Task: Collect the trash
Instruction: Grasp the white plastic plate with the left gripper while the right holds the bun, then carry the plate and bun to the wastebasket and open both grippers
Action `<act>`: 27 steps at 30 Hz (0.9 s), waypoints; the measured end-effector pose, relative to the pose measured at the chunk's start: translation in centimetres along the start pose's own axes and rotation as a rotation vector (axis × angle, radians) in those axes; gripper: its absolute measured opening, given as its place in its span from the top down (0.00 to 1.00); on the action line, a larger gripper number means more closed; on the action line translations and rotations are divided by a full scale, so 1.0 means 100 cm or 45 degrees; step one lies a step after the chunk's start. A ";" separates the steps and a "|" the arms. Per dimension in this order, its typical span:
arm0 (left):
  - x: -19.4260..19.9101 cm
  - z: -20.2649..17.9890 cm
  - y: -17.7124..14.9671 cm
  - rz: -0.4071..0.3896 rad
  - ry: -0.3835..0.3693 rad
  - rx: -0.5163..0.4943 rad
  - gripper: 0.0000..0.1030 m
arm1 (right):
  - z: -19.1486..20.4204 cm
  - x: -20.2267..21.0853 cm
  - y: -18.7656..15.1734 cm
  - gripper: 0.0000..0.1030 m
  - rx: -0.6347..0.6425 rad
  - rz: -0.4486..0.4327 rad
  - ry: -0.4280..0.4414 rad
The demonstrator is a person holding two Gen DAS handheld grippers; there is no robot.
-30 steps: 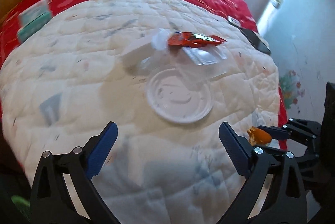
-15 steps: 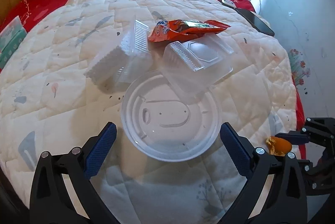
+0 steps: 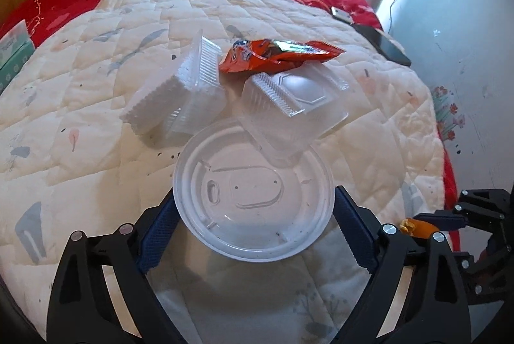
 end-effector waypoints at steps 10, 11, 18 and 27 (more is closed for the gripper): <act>0.055 0.012 -0.031 -0.057 -0.001 0.086 0.13 | 0.025 0.019 0.009 0.67 0.018 -0.056 0.018; 0.060 0.015 -0.035 -0.062 0.005 0.096 0.13 | 0.029 0.020 0.010 0.67 0.019 -0.061 0.024; 0.118 0.044 -0.069 -0.150 0.073 0.207 0.13 | 0.061 0.026 0.016 0.67 0.056 -0.082 0.063; 0.202 0.103 -0.127 -0.310 0.238 0.405 0.13 | 0.106 0.028 0.030 0.67 0.129 -0.104 0.137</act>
Point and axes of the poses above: each gripper's, at about its wrist camera, not at the fingertips, and x roughly against the way its jaws point, z to its left, y to its top, the point moved 5 cm from there along -x, roughly the way its jaws point, and after that the axes turned 13 degrees about x, right-handed, at the moved point
